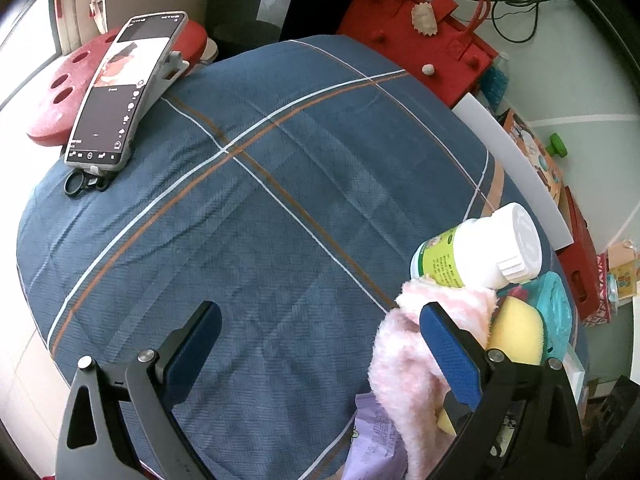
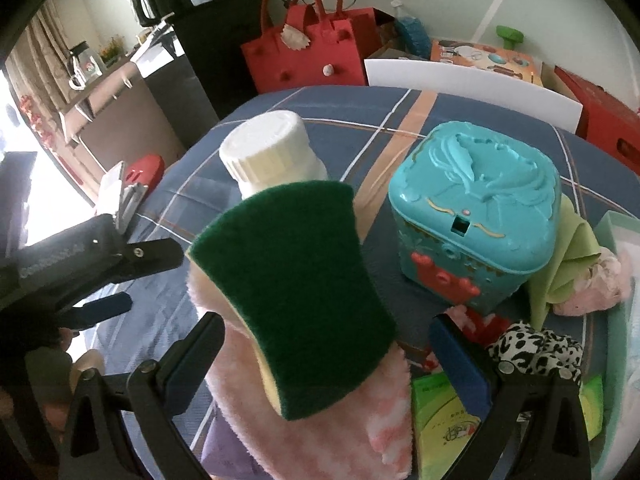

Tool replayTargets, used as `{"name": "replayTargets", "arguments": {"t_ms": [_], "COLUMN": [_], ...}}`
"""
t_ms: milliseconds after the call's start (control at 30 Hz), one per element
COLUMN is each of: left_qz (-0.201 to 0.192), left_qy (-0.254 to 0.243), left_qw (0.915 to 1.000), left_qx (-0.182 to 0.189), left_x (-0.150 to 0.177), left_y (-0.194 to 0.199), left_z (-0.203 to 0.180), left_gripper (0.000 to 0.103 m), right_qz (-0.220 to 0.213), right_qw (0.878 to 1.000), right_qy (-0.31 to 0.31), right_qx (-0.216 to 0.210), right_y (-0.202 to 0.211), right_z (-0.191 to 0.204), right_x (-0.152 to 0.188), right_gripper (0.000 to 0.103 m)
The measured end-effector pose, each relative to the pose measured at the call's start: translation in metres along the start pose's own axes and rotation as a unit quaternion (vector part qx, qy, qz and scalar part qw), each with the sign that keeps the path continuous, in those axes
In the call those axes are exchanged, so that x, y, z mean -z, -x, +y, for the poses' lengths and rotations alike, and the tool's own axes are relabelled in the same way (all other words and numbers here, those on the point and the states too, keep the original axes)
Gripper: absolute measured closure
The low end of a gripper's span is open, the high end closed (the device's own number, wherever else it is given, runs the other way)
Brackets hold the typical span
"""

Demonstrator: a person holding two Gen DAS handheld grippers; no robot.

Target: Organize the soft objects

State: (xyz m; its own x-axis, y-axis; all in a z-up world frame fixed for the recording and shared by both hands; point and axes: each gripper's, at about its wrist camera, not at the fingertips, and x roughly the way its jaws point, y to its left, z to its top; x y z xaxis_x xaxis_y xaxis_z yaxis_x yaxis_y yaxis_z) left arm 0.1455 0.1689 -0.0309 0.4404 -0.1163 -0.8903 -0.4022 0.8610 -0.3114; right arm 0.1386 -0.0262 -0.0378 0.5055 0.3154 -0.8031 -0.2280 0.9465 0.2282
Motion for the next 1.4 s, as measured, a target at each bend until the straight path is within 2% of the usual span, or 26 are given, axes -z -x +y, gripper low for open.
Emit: {"name": "replayTargets", "arguments": {"t_ms": [333,433,567,1100,1400], "left_qz": [0.003,0.003,0.004,0.002,0.005], "left_qy": [-0.005,-0.007,-0.009,-0.019,-0.036], "left_qw": [1.0000,0.9999,0.9999,0.9996,0.9988], "left_qx": [0.006,0.006,0.009,0.021,0.033], "left_x": [-0.001,0.000,0.001,0.006,0.010], "left_y": [0.001,0.001,0.001,0.006,0.010], "left_z": [-0.004,-0.006,-0.010,-0.021,-0.033], "left_gripper": [0.004,0.004,0.004,0.004,0.004], "right_qz": [-0.003,-0.002,-0.001,-0.014,-0.026], "right_qw": [1.000,0.999,0.999,0.996,0.996], "right_qy": [-0.019,-0.025,-0.035,-0.063,-0.068], "right_qx": [-0.016,-0.024,-0.040,-0.055,-0.053], "right_y": [0.001,0.001,0.001,0.013,0.025], "right_z": [-0.006,-0.007,-0.010,-0.019,-0.022], "right_x": [0.000,0.000,0.000,0.000,-0.001], "right_gripper": [0.009,0.016,0.030,0.056,0.063]}}
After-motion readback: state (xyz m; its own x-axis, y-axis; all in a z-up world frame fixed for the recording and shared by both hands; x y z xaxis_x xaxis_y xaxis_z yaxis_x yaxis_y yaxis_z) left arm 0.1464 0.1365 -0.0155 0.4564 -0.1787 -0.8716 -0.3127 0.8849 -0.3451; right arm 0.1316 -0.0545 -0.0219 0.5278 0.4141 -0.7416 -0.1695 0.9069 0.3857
